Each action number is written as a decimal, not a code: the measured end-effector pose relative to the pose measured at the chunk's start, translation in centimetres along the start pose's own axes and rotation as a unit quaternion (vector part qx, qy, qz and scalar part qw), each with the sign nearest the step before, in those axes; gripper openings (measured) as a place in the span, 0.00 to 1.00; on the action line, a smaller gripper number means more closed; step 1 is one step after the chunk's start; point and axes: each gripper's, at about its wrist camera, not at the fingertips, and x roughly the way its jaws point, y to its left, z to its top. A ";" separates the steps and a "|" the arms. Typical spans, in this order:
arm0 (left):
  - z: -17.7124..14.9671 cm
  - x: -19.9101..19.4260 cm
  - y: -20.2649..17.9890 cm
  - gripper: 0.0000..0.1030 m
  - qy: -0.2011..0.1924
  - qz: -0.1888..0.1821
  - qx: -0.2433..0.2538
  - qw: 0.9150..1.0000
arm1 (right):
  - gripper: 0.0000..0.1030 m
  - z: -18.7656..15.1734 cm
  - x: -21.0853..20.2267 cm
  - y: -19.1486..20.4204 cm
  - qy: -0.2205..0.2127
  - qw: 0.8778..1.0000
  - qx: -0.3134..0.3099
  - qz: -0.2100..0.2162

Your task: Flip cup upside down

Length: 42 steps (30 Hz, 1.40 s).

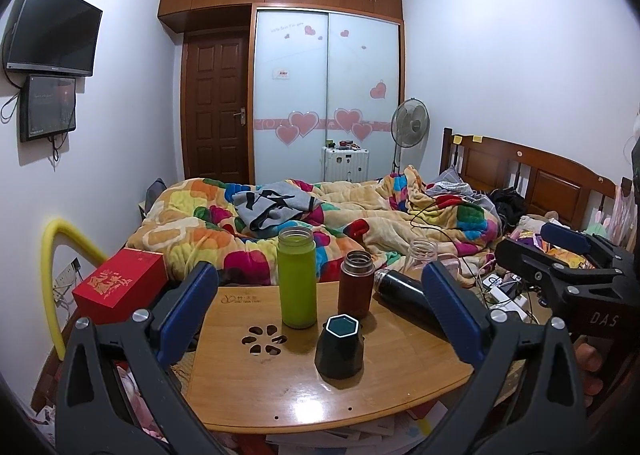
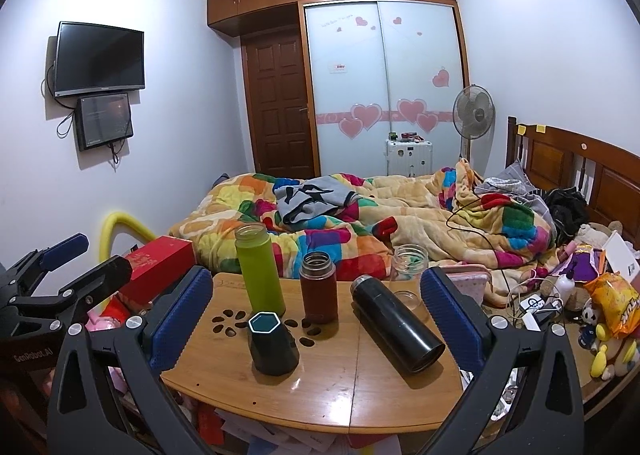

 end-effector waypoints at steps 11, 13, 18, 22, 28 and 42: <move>0.1 0.2 0.2 1.00 0.000 0.000 -0.001 1.000 | 1.00 0.0 0.0 0.3 -0.001 1.000 -0.002 -0.001; 0.1 0.2 0.2 1.00 0.000 0.001 0.000 1.000 | 1.00 0.0 0.1 0.3 0.000 1.000 -0.001 0.000; 0.1 0.3 0.2 1.00 0.000 0.001 0.000 1.000 | 1.00 0.2 0.1 0.5 0.000 1.000 -0.002 0.000; 0.1 0.3 0.2 1.00 0.000 0.001 0.001 1.000 | 1.00 0.2 0.1 0.6 0.001 1.000 -0.002 0.001; 0.1 0.3 0.2 1.00 0.000 0.000 -0.001 1.000 | 1.00 0.2 0.1 0.6 0.000 1.000 -0.002 0.000; 0.7 0.7 0.2 1.00 0.004 -0.005 -0.003 1.000 | 1.00 0.7 0.4 0.5 0.004 1.000 0.000 0.005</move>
